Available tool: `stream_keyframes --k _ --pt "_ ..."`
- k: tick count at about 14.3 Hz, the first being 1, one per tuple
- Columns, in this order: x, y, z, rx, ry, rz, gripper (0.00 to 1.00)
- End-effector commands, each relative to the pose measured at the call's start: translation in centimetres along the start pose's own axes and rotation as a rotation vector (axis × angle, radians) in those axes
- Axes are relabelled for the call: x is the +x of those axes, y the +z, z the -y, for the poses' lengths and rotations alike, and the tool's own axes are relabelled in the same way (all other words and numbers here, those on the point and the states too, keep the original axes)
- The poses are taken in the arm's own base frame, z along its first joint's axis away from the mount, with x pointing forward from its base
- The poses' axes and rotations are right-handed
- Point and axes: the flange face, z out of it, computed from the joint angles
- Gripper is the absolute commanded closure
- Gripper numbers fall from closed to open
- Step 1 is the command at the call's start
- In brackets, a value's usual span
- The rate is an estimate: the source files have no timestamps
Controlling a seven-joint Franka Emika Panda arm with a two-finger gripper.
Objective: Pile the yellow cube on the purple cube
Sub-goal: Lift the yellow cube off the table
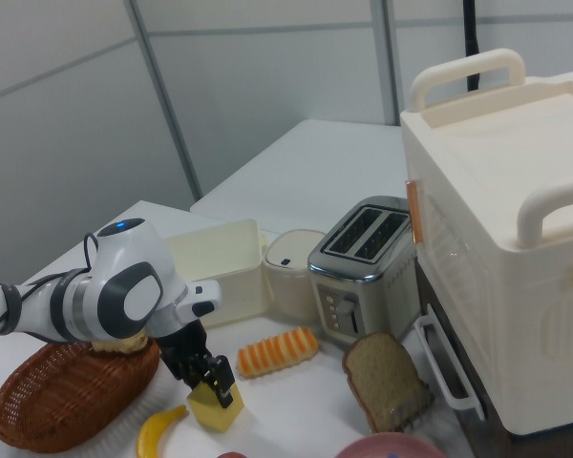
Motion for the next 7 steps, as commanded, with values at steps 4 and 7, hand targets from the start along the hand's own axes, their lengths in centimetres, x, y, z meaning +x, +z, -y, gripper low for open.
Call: stream_keyframes --k 4,7 --pt "0.0 -0.3 0.4 -0.014 0.032 -0.028 0.83" --pt "0.0 -2.0 -0.6 -0.015 0.061 -0.053 0.83"
